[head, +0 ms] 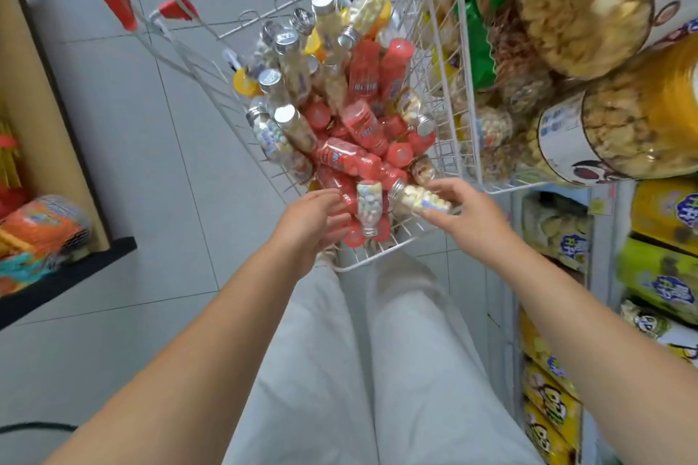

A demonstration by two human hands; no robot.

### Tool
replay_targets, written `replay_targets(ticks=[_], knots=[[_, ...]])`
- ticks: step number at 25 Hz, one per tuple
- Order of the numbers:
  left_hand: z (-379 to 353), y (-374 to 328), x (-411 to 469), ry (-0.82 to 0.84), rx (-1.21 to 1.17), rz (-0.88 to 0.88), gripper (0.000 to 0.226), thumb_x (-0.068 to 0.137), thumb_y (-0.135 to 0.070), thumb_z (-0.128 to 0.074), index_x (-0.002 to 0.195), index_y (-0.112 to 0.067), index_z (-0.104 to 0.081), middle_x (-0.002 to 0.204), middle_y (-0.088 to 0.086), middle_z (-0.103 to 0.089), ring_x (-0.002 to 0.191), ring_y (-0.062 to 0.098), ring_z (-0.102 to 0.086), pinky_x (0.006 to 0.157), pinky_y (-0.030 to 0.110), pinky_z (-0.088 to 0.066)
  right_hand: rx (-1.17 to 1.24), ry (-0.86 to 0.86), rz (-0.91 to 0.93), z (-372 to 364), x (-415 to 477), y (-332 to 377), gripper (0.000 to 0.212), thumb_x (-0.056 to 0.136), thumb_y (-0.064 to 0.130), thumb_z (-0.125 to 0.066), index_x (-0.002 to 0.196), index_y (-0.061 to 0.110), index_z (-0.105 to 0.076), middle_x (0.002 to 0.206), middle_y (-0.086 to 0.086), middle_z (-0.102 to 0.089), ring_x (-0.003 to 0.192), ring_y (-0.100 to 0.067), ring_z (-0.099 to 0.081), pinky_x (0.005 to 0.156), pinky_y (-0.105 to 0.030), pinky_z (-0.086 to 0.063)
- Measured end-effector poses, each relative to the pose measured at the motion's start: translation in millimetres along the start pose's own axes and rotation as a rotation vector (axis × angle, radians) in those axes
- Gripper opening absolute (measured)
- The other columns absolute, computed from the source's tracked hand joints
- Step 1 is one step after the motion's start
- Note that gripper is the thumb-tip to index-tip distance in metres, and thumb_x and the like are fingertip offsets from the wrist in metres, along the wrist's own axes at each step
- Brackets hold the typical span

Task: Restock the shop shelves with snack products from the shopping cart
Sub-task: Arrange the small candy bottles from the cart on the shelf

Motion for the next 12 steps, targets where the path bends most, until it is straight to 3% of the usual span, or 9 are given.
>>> replay_targets(ticks=[3, 6, 8, 10, 12], knots=[[-32.2, -5.7, -10.1, 0.192, 0.006, -0.001, 0.021, 0.096, -0.023, -0.064, 0.114, -0.012, -0.065, 0.116, 0.008, -0.071, 0.105, 0.02, -0.069, 0.08, 0.033, -0.061, 0.343, 0.083, -0.022, -5.4, -22.0, 16.1, 0.034, 0.088, 0.012, -0.07, 0.117, 0.022, -0.056, 0.111, -0.004, -0.067, 0.101, -0.018, -0.064, 0.093, -0.034, -0.05], [-61.7, -1.2, -18.9, 0.337, 0.038, -0.005, 0.014, 0.094, -0.026, -0.066, 0.106, -0.019, -0.067, 0.103, 0.005, -0.074, 0.094, 0.022, -0.069, 0.078, 0.038, -0.059, 0.381, 0.208, 0.071, -40.0, -35.0, 42.3, 0.029, 0.088, 0.009, -0.068, 0.114, 0.017, -0.058, 0.105, -0.002, -0.067, 0.091, -0.006, -0.062, 0.081, -0.021, -0.052], [-56.0, 0.9, -14.6, 0.28, -0.008, -0.01, 0.014, 0.095, -0.026, -0.066, 0.106, -0.018, -0.064, 0.103, 0.007, -0.073, 0.093, 0.029, -0.068, 0.077, 0.043, -0.06, 0.188, 0.091, 0.105, -36.9, -21.2, 32.9, 0.021, 0.095, 0.012, -0.06, 0.115, 0.018, -0.06, 0.11, 0.002, -0.064, 0.091, -0.002, -0.061, 0.08, -0.016, -0.047], [-42.9, 2.3, -8.1, 0.234, -0.088, 0.002, 0.018, 0.096, -0.028, -0.065, 0.111, -0.018, -0.061, 0.108, 0.006, -0.073, 0.096, 0.029, -0.068, 0.08, 0.048, -0.06, -0.112, -0.19, 0.067, -3.8, 0.5, 12.3, 0.028, 0.096, 0.011, -0.054, 0.123, 0.015, -0.058, 0.122, -0.003, -0.058, 0.106, -0.015, -0.058, 0.09, -0.027, -0.044], [-33.1, 0.2, -4.6, 0.23, -0.158, -0.004, 0.018, 0.096, -0.027, -0.062, 0.113, -0.019, -0.06, 0.101, 0.004, -0.073, 0.087, 0.022, -0.07, 0.079, 0.045, -0.058, -0.31, -0.251, 0.055, 2.3, 17.6, -0.6, 0.043, 0.094, 0.008, -0.053, 0.136, 0.015, -0.048, 0.133, -0.008, -0.051, 0.117, -0.027, -0.053, 0.095, -0.037, -0.043]])
Point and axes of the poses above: each hand's wrist, its own x-axis towards the middle knuckle, its own z-axis out of the back of the hand, y = z × x, the point moved 10 cm from there along x, towards the middle knuckle
